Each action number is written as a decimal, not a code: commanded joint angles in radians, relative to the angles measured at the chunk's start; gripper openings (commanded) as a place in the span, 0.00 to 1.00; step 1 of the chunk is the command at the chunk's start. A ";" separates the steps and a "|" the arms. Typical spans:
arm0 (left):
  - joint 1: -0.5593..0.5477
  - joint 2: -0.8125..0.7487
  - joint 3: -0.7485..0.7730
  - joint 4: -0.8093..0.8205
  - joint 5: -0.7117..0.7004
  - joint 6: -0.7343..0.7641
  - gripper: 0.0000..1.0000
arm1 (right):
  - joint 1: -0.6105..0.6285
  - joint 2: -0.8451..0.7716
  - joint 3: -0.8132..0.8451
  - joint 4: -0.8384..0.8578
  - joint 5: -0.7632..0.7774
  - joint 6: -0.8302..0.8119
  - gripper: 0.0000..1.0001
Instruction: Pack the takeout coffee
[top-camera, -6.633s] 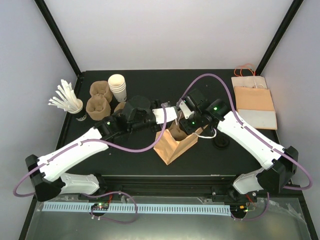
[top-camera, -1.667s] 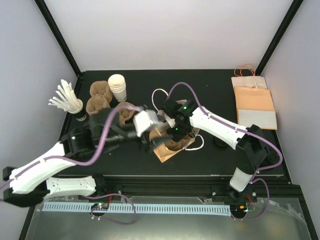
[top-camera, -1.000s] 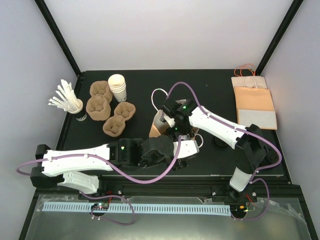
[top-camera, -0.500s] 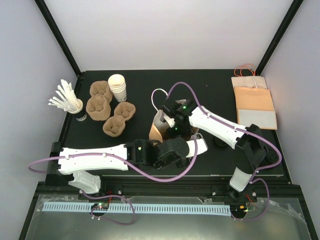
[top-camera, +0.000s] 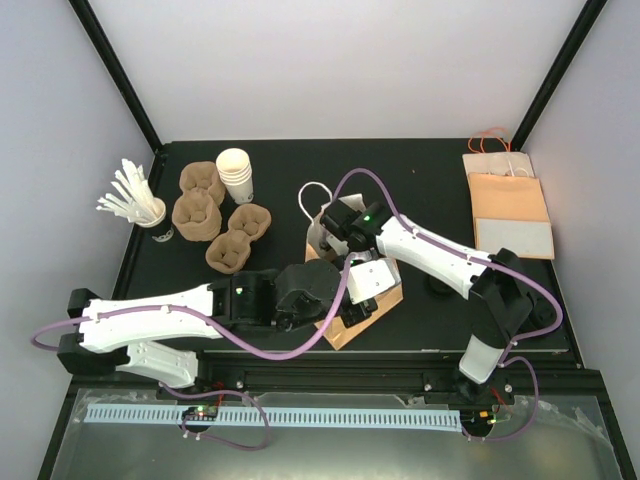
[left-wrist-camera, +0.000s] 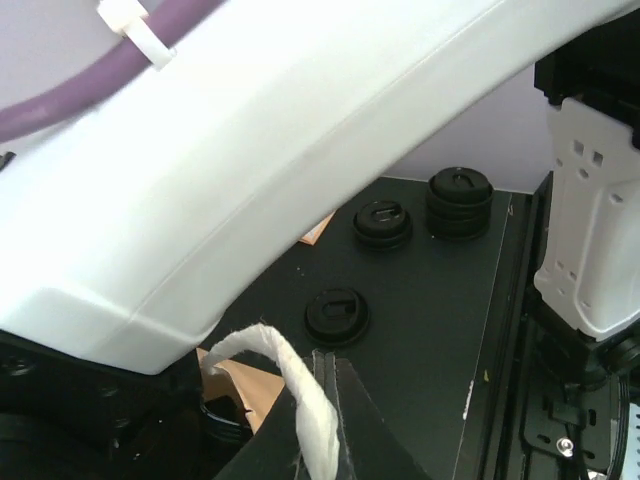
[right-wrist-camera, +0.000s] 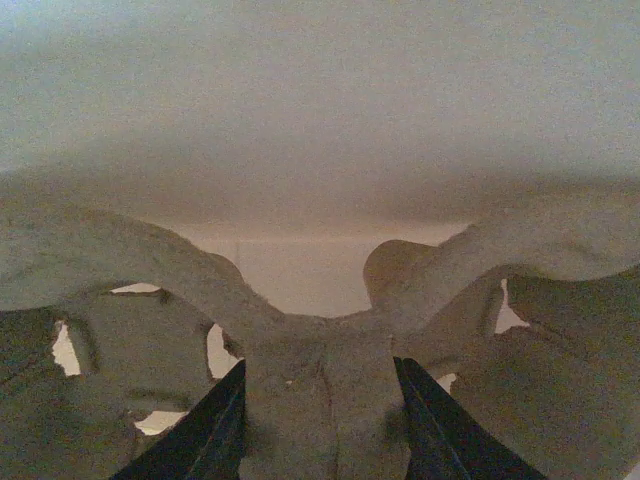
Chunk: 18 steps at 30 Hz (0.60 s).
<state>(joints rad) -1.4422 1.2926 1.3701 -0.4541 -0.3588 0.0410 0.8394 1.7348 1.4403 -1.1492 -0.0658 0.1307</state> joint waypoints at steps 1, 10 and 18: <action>-0.011 -0.033 0.045 0.114 0.051 0.019 0.02 | 0.002 0.008 -0.020 0.023 0.011 -0.001 0.33; 0.001 -0.031 0.034 0.087 0.126 -0.058 0.40 | 0.007 -0.084 -0.137 0.046 0.004 0.021 0.33; 0.103 -0.073 0.242 -0.207 0.129 -0.264 0.68 | 0.025 -0.159 -0.212 0.073 0.001 0.044 0.33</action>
<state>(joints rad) -1.4120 1.2835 1.4914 -0.5152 -0.2455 -0.0834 0.8532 1.6196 1.2442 -1.0931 -0.0708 0.1497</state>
